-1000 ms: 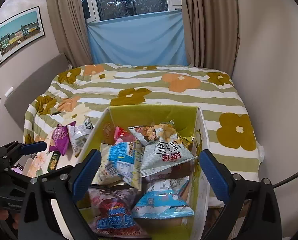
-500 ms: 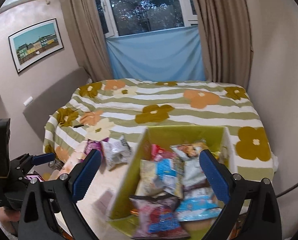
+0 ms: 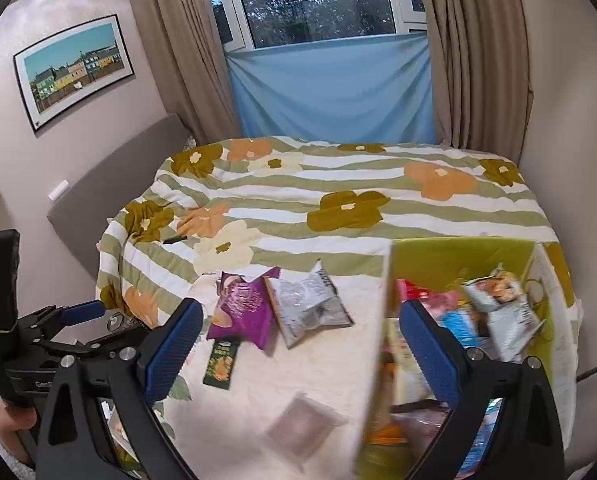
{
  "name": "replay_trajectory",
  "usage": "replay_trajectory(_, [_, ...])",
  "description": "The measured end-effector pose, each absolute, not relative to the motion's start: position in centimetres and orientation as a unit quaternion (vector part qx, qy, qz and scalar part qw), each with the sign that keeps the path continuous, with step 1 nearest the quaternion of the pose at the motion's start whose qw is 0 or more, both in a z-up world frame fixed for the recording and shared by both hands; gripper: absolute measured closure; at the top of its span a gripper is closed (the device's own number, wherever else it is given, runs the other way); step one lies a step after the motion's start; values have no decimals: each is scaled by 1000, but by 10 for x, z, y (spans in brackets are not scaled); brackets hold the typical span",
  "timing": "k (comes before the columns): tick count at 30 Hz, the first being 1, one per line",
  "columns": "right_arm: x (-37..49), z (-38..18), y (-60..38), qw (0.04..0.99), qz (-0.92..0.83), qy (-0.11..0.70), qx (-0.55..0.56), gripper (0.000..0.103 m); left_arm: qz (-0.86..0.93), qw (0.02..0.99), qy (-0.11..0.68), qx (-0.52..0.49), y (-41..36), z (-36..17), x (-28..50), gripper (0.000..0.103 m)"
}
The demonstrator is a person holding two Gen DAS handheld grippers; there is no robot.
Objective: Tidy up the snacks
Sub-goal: 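Move both tools back over the purple and white bags, then grasp the purple potato chip bag with the left tool while the right tool grasps the white printed bag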
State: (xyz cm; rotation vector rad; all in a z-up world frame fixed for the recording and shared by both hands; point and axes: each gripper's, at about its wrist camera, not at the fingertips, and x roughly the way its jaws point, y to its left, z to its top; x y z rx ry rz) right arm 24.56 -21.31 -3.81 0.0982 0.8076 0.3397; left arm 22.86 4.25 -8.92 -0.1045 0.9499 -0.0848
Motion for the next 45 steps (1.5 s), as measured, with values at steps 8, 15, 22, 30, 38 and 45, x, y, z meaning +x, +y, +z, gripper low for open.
replay_trajectory(8, [267,-61,-160,892,121,428,75,5,-71,871,481,-67,105,-110,262,2])
replay_trajectory(15, [291,-93,-131,880,75,461,90,5,-101,854,507,-53,115,-140,305,2])
replay_trajectory(22, [324,-127,-124,866,72,490,71,5,-111,835,536,-60,98,-177,348,2])
replay_trajectory(30, [365,-168,-134,835,121,537,-2,5,-106,805,579,-69,71,-224,385,2])
replay_trajectory(38, [395,-198,-136,785,172,594,-41,5,-112,781,607,-89,58,-261,412,2])
replay_trajectory(45, [413,-211,-130,754,205,616,-102,5,-123,763,626,-104,53,-291,423,2])
